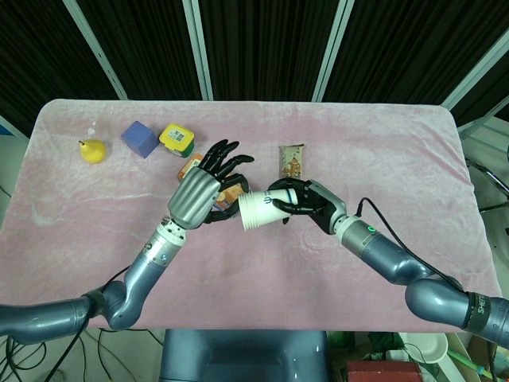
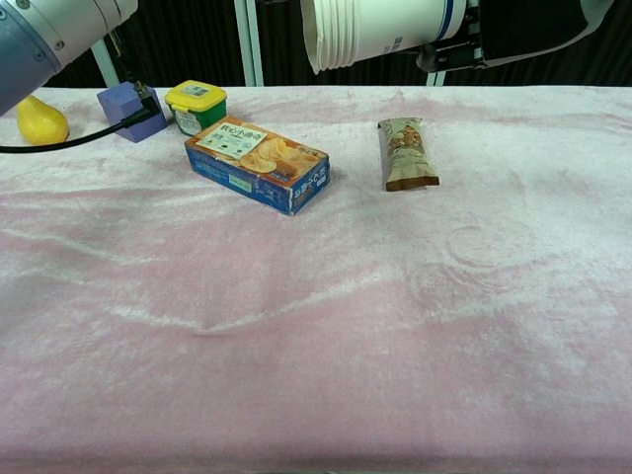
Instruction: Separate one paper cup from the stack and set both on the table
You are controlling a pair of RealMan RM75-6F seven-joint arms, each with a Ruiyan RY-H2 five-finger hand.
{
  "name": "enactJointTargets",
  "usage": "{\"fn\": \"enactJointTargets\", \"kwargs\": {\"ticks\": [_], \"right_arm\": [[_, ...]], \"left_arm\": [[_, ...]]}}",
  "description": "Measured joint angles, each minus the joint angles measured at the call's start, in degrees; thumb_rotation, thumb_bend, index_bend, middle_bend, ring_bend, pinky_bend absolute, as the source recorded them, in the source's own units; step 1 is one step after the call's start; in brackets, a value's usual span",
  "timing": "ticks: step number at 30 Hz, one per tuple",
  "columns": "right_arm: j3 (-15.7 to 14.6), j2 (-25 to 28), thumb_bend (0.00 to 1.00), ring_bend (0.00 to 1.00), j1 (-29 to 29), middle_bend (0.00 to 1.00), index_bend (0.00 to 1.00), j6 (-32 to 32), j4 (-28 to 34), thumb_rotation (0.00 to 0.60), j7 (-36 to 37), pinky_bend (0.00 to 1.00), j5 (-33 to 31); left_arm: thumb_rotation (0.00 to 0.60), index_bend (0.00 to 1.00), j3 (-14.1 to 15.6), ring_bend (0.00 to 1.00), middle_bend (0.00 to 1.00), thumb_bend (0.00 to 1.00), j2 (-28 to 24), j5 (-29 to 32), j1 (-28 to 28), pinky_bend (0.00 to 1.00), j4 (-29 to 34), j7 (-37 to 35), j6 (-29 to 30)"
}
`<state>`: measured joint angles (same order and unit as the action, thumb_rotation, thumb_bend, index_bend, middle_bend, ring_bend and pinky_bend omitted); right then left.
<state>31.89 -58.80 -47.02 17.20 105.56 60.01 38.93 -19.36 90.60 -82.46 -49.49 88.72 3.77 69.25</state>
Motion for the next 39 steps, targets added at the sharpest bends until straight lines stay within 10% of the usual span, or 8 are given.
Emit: {"fn": "enactJointTargets", "kwargs": {"ticks": [28, 39], "right_arm": [[2.6, 0.8, 0.57, 0.61, 1.9, 0.52, 0.66, -2.2, 0.5, 0.6, -4.8, 0.6, -3.7], [1.2, 1.6, 0.72, 0.77, 2.2, 0.65, 0.84, -1.3, 0.6, 0.6, -6.8, 0.77, -5.7]], "left_arm": [[0.6, 0.6, 0.1, 0.0, 0.28, 0.67, 1.1, 0.7, -1.0, 0.07, -1.4, -0.6, 0.8], [0.6, 0.6, 0.4, 0.0, 0.28, 0.69, 0.7, 0.5, -0.6, 0.07, -2.2, -0.6, 1.6]]}}
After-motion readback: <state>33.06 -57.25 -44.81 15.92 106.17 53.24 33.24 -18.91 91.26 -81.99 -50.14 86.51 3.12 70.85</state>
